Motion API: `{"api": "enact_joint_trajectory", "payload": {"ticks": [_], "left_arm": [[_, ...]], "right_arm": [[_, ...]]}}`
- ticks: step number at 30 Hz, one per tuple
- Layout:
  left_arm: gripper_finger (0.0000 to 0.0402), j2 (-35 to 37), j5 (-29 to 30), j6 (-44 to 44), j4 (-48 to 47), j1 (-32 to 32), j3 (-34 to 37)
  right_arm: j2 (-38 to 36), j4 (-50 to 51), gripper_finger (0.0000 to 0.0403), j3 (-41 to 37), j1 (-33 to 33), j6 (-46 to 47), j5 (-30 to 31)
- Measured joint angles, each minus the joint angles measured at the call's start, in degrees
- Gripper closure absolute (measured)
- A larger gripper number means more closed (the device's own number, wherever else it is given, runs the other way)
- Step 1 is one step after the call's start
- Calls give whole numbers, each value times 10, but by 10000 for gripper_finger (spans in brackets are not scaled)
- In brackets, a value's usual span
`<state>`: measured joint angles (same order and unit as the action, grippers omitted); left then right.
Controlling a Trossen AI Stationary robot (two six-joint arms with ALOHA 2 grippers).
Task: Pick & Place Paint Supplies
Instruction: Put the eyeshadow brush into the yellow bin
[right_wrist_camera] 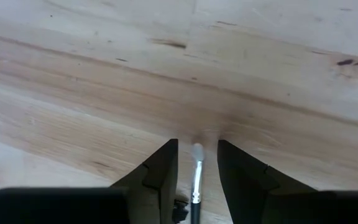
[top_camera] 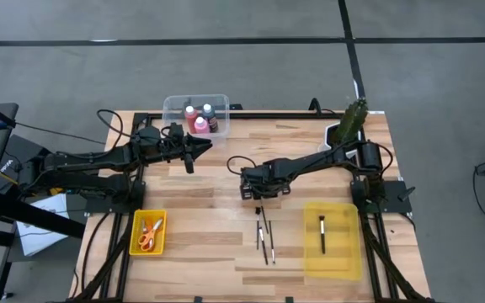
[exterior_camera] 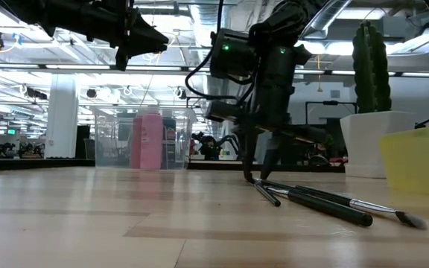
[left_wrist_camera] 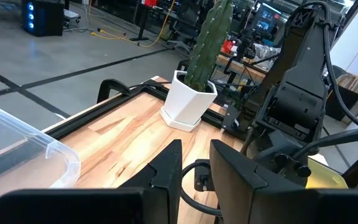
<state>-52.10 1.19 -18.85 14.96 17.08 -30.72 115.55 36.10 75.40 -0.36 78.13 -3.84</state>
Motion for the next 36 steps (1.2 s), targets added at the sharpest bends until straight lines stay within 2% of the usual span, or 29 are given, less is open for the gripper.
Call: {"api": "enact_joint_trajectory", "payload": {"ticks": [11,30,36], "left_arm": [[325,0,-14,0,0,0,0],[325,0,-17,0,0,0,0],[325,0,-17,0,0,0,0]], "right_arm": [[1,-15,297,1,4,10,-6],[1,-9,341,1,4,25,6],[-2,-21,368,-13,4,32,7]]}}
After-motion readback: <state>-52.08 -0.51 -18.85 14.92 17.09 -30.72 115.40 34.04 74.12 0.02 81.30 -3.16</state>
